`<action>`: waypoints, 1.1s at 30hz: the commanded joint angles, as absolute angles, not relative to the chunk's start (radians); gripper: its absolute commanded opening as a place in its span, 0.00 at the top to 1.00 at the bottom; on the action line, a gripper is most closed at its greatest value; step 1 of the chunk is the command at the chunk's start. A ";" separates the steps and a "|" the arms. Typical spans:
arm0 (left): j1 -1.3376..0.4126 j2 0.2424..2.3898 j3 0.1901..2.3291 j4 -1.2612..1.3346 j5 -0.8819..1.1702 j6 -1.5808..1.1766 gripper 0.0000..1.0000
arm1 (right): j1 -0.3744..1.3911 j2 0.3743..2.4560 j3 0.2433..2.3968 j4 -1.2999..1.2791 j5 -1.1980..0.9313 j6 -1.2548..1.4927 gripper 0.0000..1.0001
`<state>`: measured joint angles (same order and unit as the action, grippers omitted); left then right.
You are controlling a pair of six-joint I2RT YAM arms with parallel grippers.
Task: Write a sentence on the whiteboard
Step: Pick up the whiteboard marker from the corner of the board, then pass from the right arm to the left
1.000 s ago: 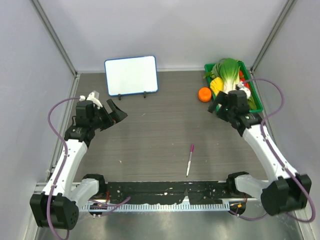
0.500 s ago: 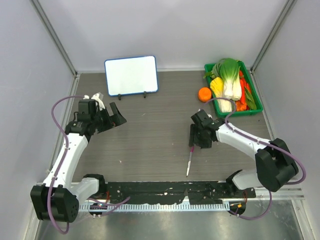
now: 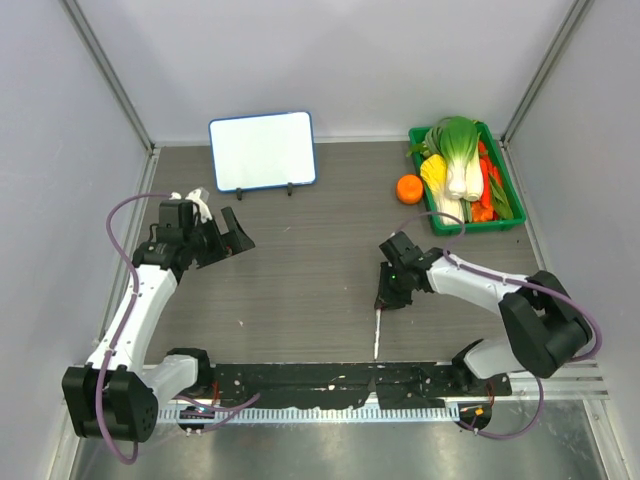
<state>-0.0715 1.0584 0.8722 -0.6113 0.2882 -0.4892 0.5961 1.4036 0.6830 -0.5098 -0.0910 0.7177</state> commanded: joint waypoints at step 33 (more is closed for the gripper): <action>-0.591 1.230 0.830 0.033 0.492 -0.747 0.19 | 0.535 1.391 1.236 -0.318 -0.271 0.772 0.99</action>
